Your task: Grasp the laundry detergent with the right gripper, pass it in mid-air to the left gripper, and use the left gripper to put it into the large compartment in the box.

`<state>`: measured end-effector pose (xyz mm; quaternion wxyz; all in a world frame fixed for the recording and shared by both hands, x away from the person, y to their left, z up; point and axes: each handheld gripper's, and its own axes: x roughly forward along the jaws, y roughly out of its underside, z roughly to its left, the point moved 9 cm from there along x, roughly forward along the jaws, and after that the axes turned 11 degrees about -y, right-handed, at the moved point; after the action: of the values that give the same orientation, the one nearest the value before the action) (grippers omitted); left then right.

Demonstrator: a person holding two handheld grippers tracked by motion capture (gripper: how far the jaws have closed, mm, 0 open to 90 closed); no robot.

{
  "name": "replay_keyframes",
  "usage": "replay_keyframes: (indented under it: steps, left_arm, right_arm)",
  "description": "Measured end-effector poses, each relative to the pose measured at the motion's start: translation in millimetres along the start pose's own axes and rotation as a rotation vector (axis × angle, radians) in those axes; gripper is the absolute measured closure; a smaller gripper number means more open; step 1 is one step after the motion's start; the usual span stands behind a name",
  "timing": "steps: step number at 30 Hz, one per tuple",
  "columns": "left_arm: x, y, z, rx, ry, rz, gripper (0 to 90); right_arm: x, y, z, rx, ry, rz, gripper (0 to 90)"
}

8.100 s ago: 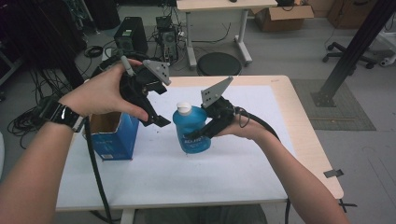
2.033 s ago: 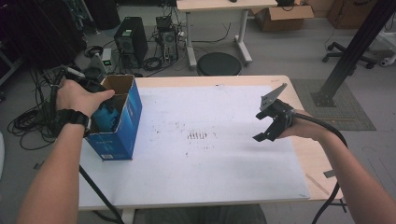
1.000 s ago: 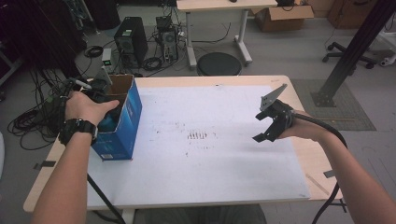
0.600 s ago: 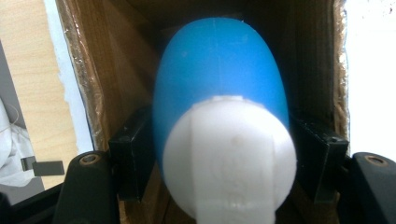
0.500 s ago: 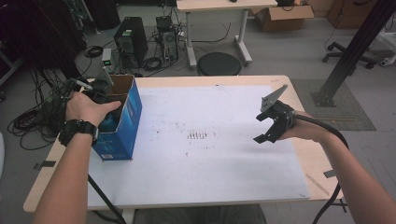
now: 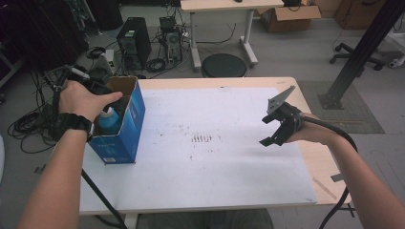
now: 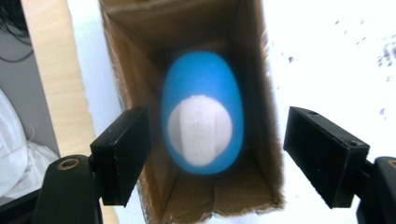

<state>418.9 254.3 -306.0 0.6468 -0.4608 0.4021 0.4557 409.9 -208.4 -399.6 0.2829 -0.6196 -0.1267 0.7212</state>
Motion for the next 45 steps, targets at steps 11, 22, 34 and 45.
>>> replay_keyframes:
  steps: [11, 22, 34, 45]
  left_arm:
    - [-38.2, -16.3, -55.2, 0.178, 0.051, -0.109, 16.0]
    - [-35.7, -21.3, -115.8, 0.308, 0.109, -0.149, 10.3]
    - [-18.2, -17.8, -161.7, 0.388, 0.159, -0.153, 4.7]
    - [-9.4, -13.6, -181.5, 0.429, 0.177, -0.133, 4.8]
  right_arm:
    - [-1.6, -6.1, 2.0, -0.015, -0.003, -0.004, 7.2]
    - [-0.7, -8.7, 2.2, -0.017, -0.006, -0.001, 6.9]
    - [-2.0, -10.6, 2.4, -0.02, -0.009, -0.002, 6.3]
    - [-3.9, -9.1, 3.9, -0.017, -0.009, -0.008, 6.2]
